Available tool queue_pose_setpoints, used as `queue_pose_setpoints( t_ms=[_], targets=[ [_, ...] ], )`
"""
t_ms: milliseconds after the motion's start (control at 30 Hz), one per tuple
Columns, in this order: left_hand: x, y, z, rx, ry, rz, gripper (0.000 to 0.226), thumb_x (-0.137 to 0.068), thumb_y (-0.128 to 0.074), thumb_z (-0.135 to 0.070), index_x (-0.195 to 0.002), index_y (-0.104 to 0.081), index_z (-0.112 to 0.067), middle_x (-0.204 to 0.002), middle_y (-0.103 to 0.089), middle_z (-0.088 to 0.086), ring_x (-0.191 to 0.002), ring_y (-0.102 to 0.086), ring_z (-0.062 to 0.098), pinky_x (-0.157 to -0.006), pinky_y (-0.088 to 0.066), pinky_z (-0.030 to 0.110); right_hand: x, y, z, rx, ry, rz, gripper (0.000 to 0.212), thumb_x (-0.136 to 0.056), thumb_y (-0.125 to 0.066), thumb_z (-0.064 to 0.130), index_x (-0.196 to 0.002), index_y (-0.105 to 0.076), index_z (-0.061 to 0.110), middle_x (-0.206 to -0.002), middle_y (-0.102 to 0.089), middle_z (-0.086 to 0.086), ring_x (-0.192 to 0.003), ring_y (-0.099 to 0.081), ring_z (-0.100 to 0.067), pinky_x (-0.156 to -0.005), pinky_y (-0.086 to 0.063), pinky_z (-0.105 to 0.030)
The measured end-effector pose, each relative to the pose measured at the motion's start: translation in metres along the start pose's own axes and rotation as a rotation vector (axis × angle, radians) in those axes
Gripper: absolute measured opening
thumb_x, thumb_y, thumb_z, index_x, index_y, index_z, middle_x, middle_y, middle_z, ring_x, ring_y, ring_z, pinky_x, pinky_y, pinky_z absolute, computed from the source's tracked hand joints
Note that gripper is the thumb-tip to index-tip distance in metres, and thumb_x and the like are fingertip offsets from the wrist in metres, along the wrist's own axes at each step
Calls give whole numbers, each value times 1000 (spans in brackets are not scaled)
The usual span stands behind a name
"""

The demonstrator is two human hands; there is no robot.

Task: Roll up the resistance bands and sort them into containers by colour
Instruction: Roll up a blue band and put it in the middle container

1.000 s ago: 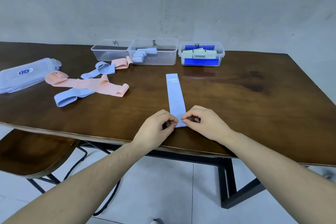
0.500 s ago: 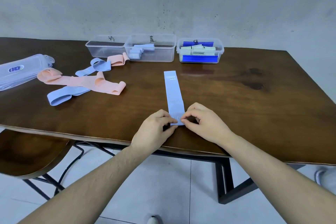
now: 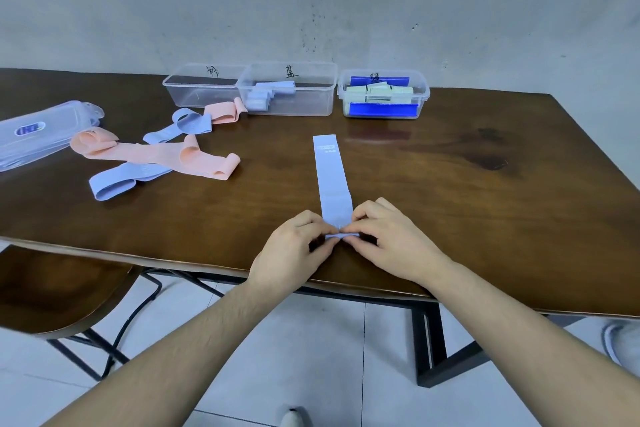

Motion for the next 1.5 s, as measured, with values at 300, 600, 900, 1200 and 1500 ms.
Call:
queue_pose_setpoints(
  t_ms=[300,600,900,1200,1500],
  targets=[
    [-2,1,4,47,28,12,10,-92,-70,-22,-101,-74,-21,-85,-62,-13,-79,-57,8,-71,-45,16,-1,3,-2,-180,-115,-15,6,-94,-68,32,-100,-67,31,-86,-60,21,-90,-50,-2,-72,-39,-16],
    [-4,-1,2,5,31,15,12,-94,-67,-22,-102,-74,-19,-96,-57,-15,-82,-57,8,-71,-45,14,-4,2,-4,-163,-107,-21,2,-91,-71,32,-91,-71,31,-89,-58,19,-93,-52,-4,-76,-43,-17],
    [-2,-2,2,-28,28,35,21,-90,-71,-23,-110,-74,-16,-98,-53,-14,-73,-52,7,-66,-44,15,-4,0,-8,-150,-119,-35,9,-90,-73,30,-98,-74,26,-92,-59,16,-92,-50,-4,-76,-38,-14],
    [-2,1,3,-14,24,41,15,-93,-67,-22,-108,-71,-20,-92,-57,-14,-80,-52,5,-70,-39,6,-2,0,-8,-145,-151,-60,12,-89,-73,36,-99,-76,30,-93,-58,17,-96,-49,-4,-79,-37,-12],
    [-3,0,3,-21,52,26,20,-95,-64,-27,-110,-73,-17,-98,-52,-17,-82,-52,3,-71,-39,5,-3,0,-7,-132,-96,-51,12,-91,-70,36,-101,-73,30,-95,-60,20,-95,-48,0,-81,-37,-9]
  ],
)
Point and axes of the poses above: each hand's wrist, its own x-axis away from the middle knuckle, its own y-axis out of the back of the hand, z = x × y, the point moved 3 cm from there along -x, towards the middle knuckle
